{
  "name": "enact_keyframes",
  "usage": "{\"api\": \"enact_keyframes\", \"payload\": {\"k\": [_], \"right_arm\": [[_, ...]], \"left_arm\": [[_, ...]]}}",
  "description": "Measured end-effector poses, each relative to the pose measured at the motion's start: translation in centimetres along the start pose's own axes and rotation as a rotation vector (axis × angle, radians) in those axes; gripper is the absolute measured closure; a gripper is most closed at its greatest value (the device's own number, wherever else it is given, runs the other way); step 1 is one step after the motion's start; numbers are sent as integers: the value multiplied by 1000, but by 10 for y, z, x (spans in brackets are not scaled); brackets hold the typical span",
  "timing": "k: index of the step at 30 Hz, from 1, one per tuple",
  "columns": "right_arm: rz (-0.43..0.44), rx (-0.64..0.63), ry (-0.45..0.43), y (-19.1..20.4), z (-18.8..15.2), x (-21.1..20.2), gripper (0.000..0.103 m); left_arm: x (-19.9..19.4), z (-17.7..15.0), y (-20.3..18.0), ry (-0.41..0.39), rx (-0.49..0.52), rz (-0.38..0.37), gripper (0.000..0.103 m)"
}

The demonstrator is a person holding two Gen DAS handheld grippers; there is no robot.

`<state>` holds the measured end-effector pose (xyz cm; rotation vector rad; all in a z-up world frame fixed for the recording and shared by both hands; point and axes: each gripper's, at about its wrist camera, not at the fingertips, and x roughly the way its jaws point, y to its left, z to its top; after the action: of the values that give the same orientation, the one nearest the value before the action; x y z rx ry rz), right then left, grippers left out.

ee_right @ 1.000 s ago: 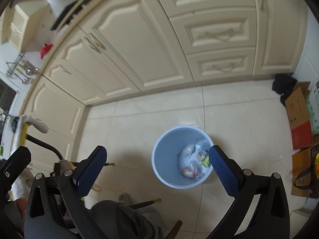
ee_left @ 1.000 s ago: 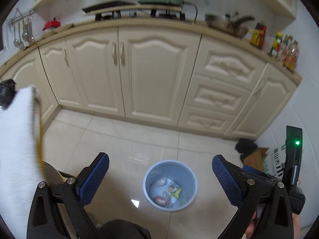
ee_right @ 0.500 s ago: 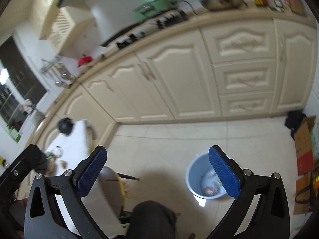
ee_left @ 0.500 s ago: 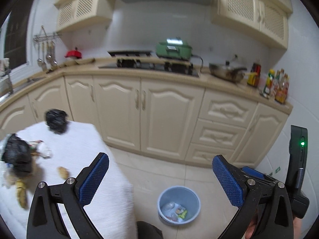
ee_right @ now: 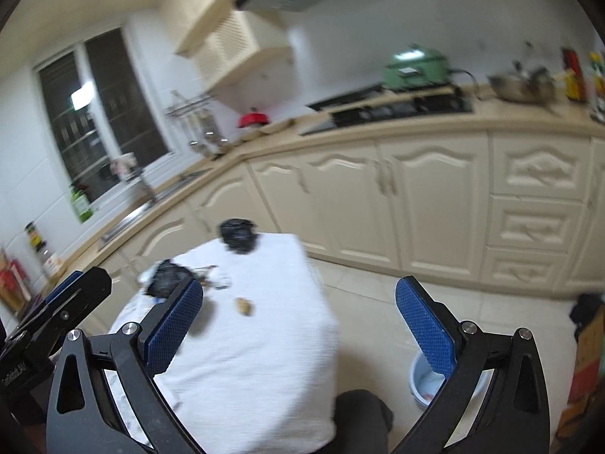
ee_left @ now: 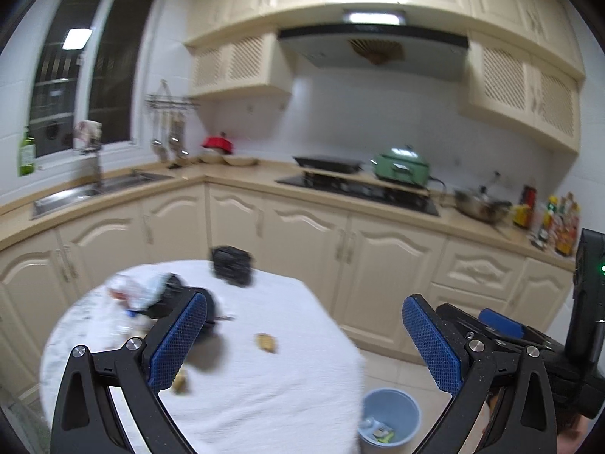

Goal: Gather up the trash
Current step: 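Return both tools to the table trash, then grasp the yellow snack wrapper with the left tool while the right tool grasps the black bag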

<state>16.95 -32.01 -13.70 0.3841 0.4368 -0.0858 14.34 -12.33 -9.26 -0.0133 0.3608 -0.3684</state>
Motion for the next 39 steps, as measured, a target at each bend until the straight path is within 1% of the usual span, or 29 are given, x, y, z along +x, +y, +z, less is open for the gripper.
{"api": "enact_keyframes", "payload": {"k": [2,6,14,20,23,28,33,35,39], "right_arm": [[26,-32,-3,23,-1,-2,0],[64,-88,-15,56,-1,-6,0],[133,-193,-47,116,-3,-21,0],[171,-247,-68,145,-6,-27,0],[184,-273,-67,154,-11,-26,0],[175,-282,-41,152,-16,-10,0],[155,-287,-8,144,-21,11,0],[145,-287,23,141,-25,27,0],[142,-307,82,139,-31,61,0]], "left_arm": [[-30,-5,15,-25,-13,35,1],[-71,-10,26,-66,-39,90,1],[-155,-33,43,-126,-78,172,1],[-194,-43,51,-152,-102,229,1],[-205,-48,53,-160,-107,264,1],[-190,-53,54,-126,-134,294,1],[-159,-52,58,-74,-150,298,1],[-144,-54,61,-46,-158,300,1],[-111,-46,83,6,-180,302,1]]}}
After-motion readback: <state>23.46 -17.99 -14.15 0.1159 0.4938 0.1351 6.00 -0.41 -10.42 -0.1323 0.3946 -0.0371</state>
